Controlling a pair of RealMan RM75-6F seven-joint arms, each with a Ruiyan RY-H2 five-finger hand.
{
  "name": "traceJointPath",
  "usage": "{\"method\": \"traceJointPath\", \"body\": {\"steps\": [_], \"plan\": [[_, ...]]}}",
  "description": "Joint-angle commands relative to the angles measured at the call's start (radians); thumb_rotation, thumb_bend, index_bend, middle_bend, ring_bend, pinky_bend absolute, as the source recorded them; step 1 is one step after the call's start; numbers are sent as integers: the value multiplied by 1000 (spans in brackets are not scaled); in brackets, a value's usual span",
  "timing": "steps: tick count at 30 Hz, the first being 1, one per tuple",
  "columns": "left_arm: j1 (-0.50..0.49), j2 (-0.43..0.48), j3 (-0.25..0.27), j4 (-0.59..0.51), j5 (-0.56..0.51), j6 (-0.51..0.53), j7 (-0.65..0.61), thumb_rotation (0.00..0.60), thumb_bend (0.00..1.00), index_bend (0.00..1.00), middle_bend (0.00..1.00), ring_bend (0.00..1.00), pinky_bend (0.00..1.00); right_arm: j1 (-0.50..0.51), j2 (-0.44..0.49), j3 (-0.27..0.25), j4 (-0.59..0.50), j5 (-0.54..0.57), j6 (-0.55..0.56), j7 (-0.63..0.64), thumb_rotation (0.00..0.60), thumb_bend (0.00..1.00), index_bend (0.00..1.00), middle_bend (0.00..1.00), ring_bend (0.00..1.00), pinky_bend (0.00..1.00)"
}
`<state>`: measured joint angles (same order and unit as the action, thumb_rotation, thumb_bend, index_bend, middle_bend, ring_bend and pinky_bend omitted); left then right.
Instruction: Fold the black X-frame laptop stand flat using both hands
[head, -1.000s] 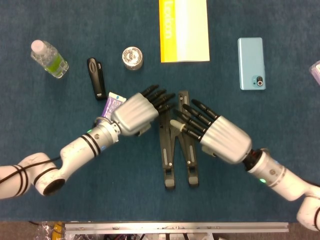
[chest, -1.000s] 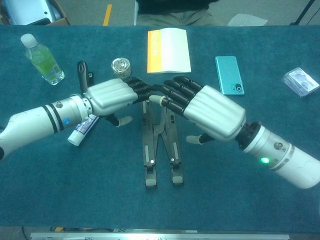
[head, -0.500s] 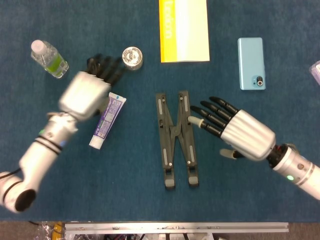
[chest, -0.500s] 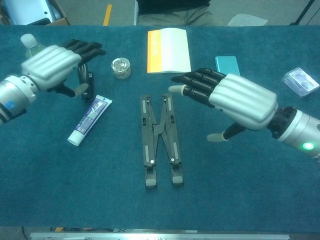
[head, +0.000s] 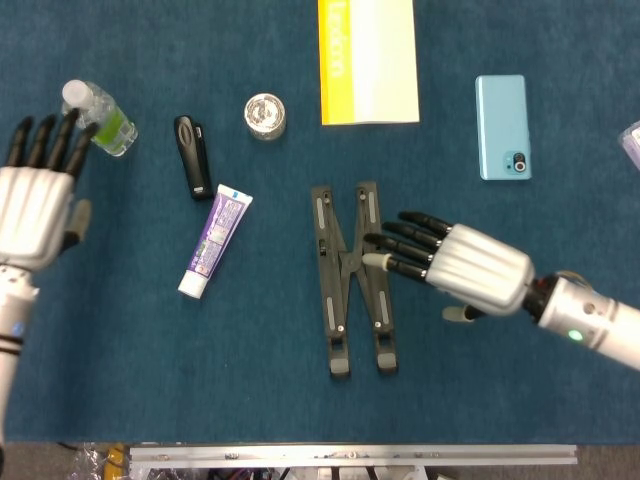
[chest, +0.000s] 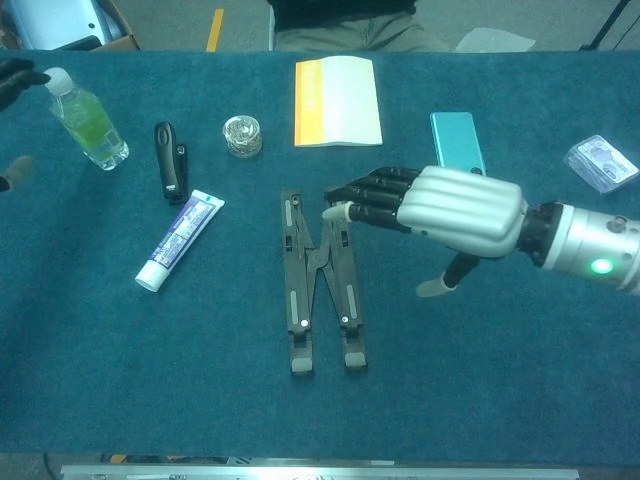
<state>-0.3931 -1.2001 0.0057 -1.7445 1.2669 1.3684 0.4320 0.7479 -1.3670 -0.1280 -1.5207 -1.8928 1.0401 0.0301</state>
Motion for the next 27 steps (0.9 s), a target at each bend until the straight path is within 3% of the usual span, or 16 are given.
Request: {"method": "traceJointPath", "body": {"steps": [1, 14, 27], "plan": [[26, 22, 5, -10, 11, 23, -22, 600, 420, 0, 0, 0, 0, 61, -10, 14, 29, -16, -60, 27, 600, 0, 0, 0, 0, 91], [95, 66, -11, -4, 32, 54, -114, 600, 408, 0, 0, 0, 0, 228, -98, 49, 81, -45, -230, -25, 600, 0, 0, 0, 0, 91], [140, 73, -27, 23, 36, 49, -203, 600, 406, 0, 0, 0, 0, 291, -156, 44, 94, 7, -350, -108, 600, 0, 0, 0, 0, 91]]}}
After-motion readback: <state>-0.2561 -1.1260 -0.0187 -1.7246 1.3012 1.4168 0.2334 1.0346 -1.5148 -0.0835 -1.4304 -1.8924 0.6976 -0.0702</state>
